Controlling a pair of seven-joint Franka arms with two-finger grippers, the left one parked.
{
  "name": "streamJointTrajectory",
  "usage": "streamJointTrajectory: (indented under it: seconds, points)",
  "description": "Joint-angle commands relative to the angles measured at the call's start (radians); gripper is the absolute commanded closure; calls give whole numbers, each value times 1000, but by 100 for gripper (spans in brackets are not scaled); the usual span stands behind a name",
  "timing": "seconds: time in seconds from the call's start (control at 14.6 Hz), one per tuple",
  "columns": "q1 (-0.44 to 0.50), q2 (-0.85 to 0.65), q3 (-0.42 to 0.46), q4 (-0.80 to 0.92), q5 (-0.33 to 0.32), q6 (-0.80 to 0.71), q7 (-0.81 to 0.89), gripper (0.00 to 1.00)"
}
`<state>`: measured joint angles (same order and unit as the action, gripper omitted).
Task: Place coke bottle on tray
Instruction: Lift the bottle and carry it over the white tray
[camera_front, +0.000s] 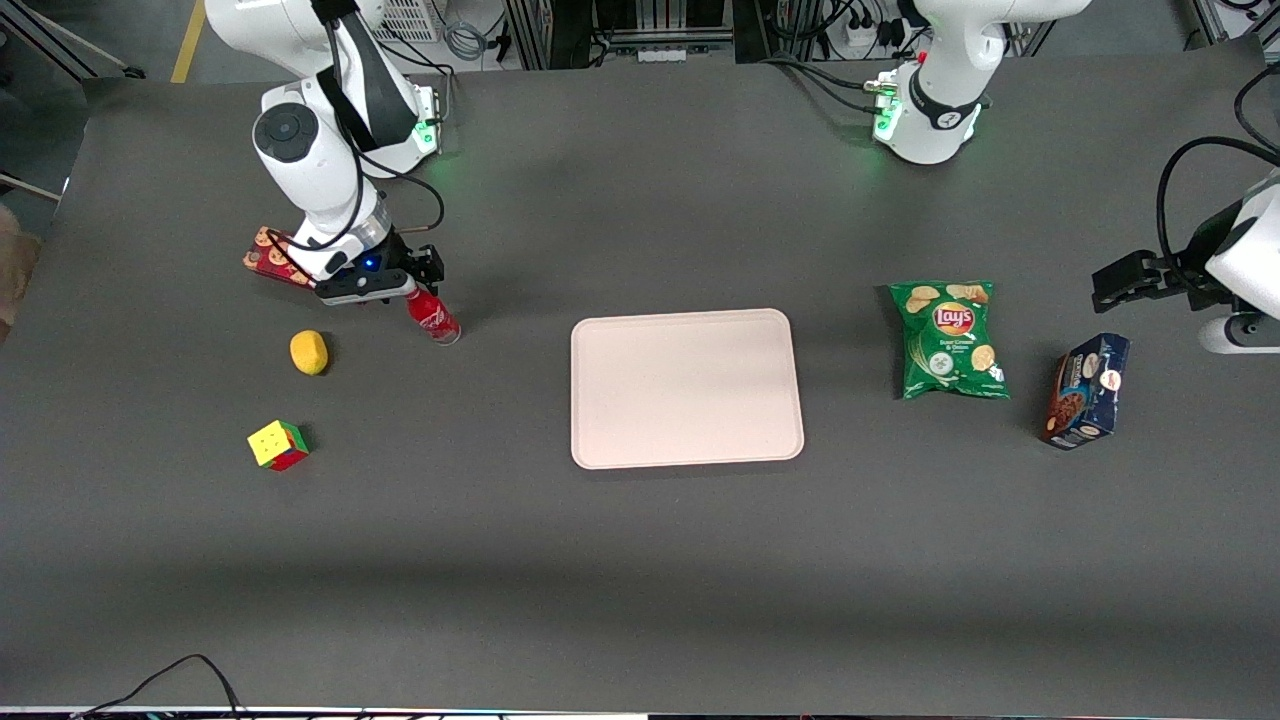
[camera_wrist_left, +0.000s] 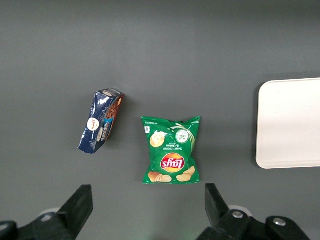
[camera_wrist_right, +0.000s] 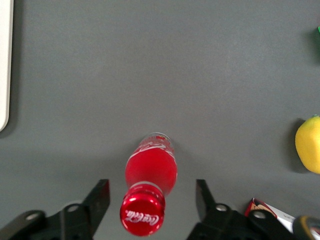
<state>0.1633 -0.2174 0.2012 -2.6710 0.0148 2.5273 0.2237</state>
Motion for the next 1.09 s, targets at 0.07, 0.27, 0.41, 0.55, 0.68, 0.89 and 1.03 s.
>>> streamJointTrajectory:
  seconds: [0.07, 0.27, 0.41, 0.55, 0.68, 0.89, 1.03]
  points:
    - [13, 19, 3, -1, 17, 41, 16, 46]
    - [13, 16, 3, -1, 17, 39, 14, 76]
    - [13, 7, 4, 0, 17, 28, 13, 93]
    - [13, -11, 4, 6, 17, 1, 9, 100]
    - [13, -48, 4, 32, 17, -79, 9, 100]
    - [13, -100, 9, 161, 33, -295, 9, 100]
    - [13, -99, 17, 294, 63, -451, 17, 100]
